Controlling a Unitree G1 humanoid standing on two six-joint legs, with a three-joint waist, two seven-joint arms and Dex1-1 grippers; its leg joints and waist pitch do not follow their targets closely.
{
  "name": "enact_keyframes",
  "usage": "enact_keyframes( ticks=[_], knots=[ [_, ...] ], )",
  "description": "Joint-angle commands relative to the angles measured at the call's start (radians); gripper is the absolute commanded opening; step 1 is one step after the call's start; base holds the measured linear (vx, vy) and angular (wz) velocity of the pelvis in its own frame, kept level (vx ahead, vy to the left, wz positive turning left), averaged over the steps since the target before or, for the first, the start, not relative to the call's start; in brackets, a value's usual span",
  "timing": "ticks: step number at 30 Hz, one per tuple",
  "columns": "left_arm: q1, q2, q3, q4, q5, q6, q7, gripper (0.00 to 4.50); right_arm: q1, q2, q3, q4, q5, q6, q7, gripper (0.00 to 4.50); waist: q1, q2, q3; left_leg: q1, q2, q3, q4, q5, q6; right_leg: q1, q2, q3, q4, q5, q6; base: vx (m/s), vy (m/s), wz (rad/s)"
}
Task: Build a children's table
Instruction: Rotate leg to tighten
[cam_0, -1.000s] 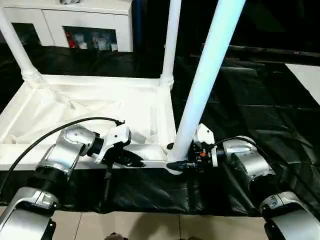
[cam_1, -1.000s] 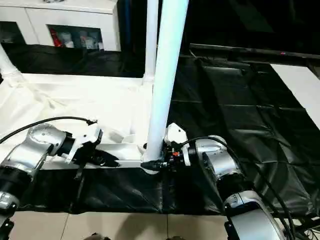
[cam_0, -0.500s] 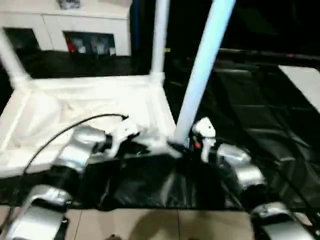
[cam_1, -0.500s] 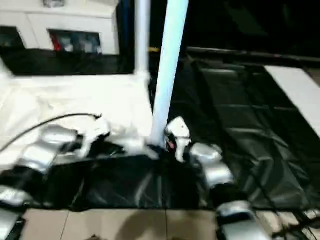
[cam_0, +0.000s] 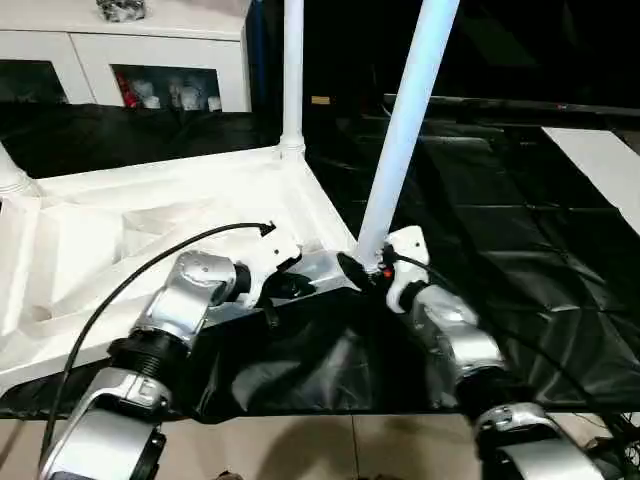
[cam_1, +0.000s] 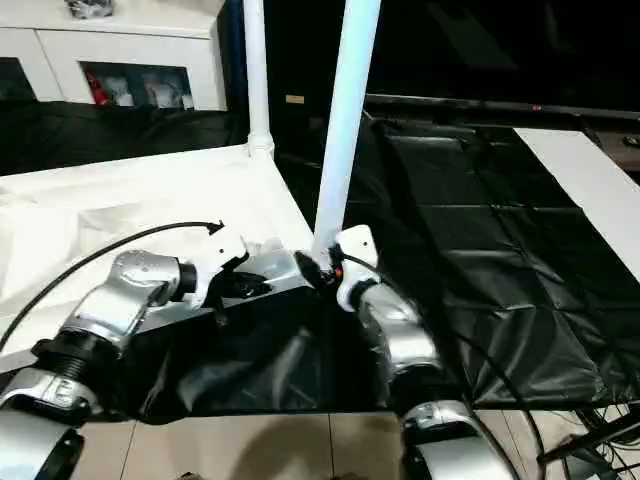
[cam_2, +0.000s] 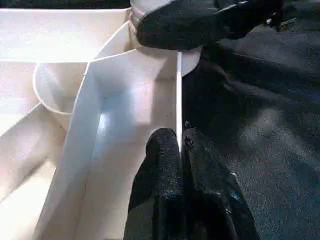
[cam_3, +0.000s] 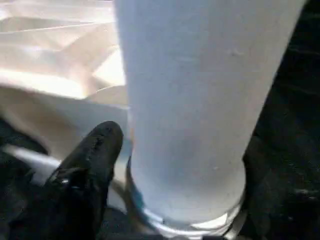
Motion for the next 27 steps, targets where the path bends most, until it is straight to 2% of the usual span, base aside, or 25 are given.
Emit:
enact_keyframes(
  ticks=[1, 3, 4, 5, 6, 7, 8, 9, 10, 12, 13, 15, 17, 22, 25, 27],
  knots=[
    [0.019, -0.015, -0.048, -0.030, -0.056, -0.060, -0.085, 0.00, -0.026, 0.003, 0.085, -0.023, 0.009, -0.021, 0.147, 3.87, 0.004, -0.007, -0.055, 0.009, 0.037, -0.021, -0.081, -0.337, 0.031, 0.026, -0.059, 0.045, -0.085, -0.388, -0.176, 0.000, 0.000, 0.00],
    [0.031, 0.014, -0.054, -0.049, -0.064, -0.065, -0.133, 0.00, -0.037, -0.034, 0.099, -0.014, 0.008, -0.027, 0.216, 3.87, 0.006, -0.007, -0.059, 0.007, 0.038, -0.019, -0.078, -0.304, 0.038, 0.030, -0.061, 0.046, -0.078, -0.360, -0.191, 0.000, 0.000, 0.00],
    [0.033, 0.028, -0.055, -0.050, -0.066, -0.073, -0.152, 0.00, -0.043, -0.053, 0.106, -0.011, 0.009, -0.025, 0.261, 3.87, 0.009, -0.009, -0.061, 0.007, 0.038, -0.013, -0.074, -0.256, 0.048, 0.030, -0.057, 0.047, -0.070, -0.292, -0.210, 0.055, -0.034, 0.06],
    [0.033, 0.028, -0.055, -0.050, -0.066, -0.073, -0.152, 0.00, -0.043, -0.053, 0.106, -0.011, 0.009, -0.025, 0.261, 3.87, 0.012, -0.008, -0.061, 0.011, 0.038, -0.011, -0.072, -0.251, 0.052, 0.028, -0.057, 0.047, -0.069, -0.279, -0.218, 0.055, -0.034, 0.06],
    [0.034, 0.045, -0.056, -0.050, -0.071, -0.079, -0.179, 0.00, -0.048, -0.075, 0.118, -0.011, 0.009, -0.026, 0.321, 3.87, 0.013, -0.011, -0.061, 0.010, 0.037, -0.009, -0.068, -0.236, 0.060, 0.030, -0.055, 0.048, -0.064, -0.255, -0.229, 0.058, -0.033, 0.09],
    [0.035, 0.056, -0.055, -0.050, -0.074, -0.083, -0.196, 0.00, -0.051, -0.089, 0.127, -0.011, 0.008, -0.026, 0.358, 3.87, 0.015, -0.013, -0.064, 0.002, 0.037, -0.009, -0.067, -0.200, 0.068, 0.038, -0.054, 0.047, -0.055, -0.212, -0.239, 0.052, -0.027, 0.03],
    [0.035, 0.073, -0.058, -0.056, -0.080, -0.083, -0.235, 0.00, -0.055, -0.112, 0.143, -0.017, 0.008, -0.015, 0.441, 3.87, 0.016, -0.015, -0.065, 0.001, 0.037, -0.008, -0.066, -0.187, 0.073, 0.039, -0.053, 0.046, -0.051, -0.192, -0.243, 0.052, -0.027, 0.03],
    [0.035, 0.076, -0.056, -0.059, -0.085, -0.078, -0.248, 0.00, -0.057, -0.118, 0.146, -0.018, 0.008, -0.012, 0.464, 3.87, 0.019, -0.013, -0.066, 0.000, 0.038, -0.009, -0.065, -0.171, 0.078, 0.041, -0.052, 0.045, -0.047, -0.170, -0.249, 0.000, 0.000, 0.00],
    [0.033, 0.079, -0.055, -0.062, -0.091, -0.076, -0.263, 0.00, -0.060, -0.123, 0.150, -0.018, 0.010, -0.007, 0.491, 3.87, 0.025, -0.011, -0.068, 0.001, 0.041, -0.003, -0.060, -0.123, 0.091, 0.042, -0.048, 0.043, -0.035, -0.088, -0.270, 0.000, 0.000, 0.00],
    [0.031, 0.084, -0.055, -0.059, -0.096, -0.079, -0.285, 0.00, -0.064, -0.130, 0.153, -0.019, 0.012, 0.002, 0.538, 3.87, 0.032, -0.012, -0.071, 0.001, 0.041, -0.002, -0.056, -0.090, 0.103, 0.043, -0.046, 0.042, -0.025, -0.022, -0.288, 0.000, 0.000, 0.00],
    [0.031, 0.086, -0.055, -0.058, -0.097, -0.080, -0.293, 0.00, -0.065, -0.132, 0.154, -0.019, 0.012, 0.004, 0.553, 3.70, 0.034, -0.013, -0.072, -0.001, 0.041, -0.002, -0.055, -0.080, 0.111, 0.044, -0.046, 0.041, -0.021, 0.000, -0.296, 0.000, 0.000, 0.00],
    [0.034, 0.097, -0.059, -0.056, -0.106, -0.087, -0.328, 0.00, -0.072, -0.141, 0.167, -0.018, 0.016, 0.007, 0.604, 3.53, 0.035, -0.012, -0.069, -0.001, 0.041, -0.001, -0.055, -0.094, 0.112, 0.042, -0.046, 0.040, -0.024, -0.018, -0.296, 0.000, 0.000, 0.00],
    [0.038, 0.107, -0.063, -0.060, -0.114, -0.092, -0.349, 0.00, -0.077, -0.143, 0.173, -0.017, 0.025, 0.015, 0.630, 3.39, 0.035, -0.010, -0.063, 0.003, 0.044, -0.003, -0.061, -0.170, 0.078, 0.038, -0.048, 0.041, -0.037, -0.137, -0.277, 0.000, 0.000, 0.00],
    [0.041, 0.124, -0.070, -0.058, -0.126, -0.087, -0.385, 0.00, -0.073, -0.153, 0.194, -0.018, 0.018, 0.018, 0.687, 3.03, 0.034, -0.012, -0.060, 0.007, 0.046, -0.007, -0.068, -0.236, 0.029, 0.034, -0.052, 0.043, -0.049, -0.264, -0.240, 0.000, 0.000, 0.00],
    [0.040, 0.126, -0.070, -0.056, -0.125, -0.089, -0.387, 0.00, -0.065, -0.152, 0.195, -0.022, 0.016, 0.017, 0.694, 2.75, 0.034, -0.013, -0.060, 0.005, 0.045, -0.008, -0.068, -0.232, 0.026, 0.034, -0.054, 0.044, -0.049, -0.266, -0.234, 0.000, 0.000, 0.00],
    [0.038, 0.124, -0.066, -0.052, -0.120, -0.088, -0.380, 0.00, -0.055, -0.146, 0.191, -0.026, 0.014, 0.019, 0.689, 2.71, 0.034, -0.009, -0.060, 0.005, 0.045, -0.008, -0.068, -0.223, 0.025, 0.034, -0.053, 0.044, -0.049, -0.255, -0.234, 0.000, 0.000, 0.00]
  ],
)
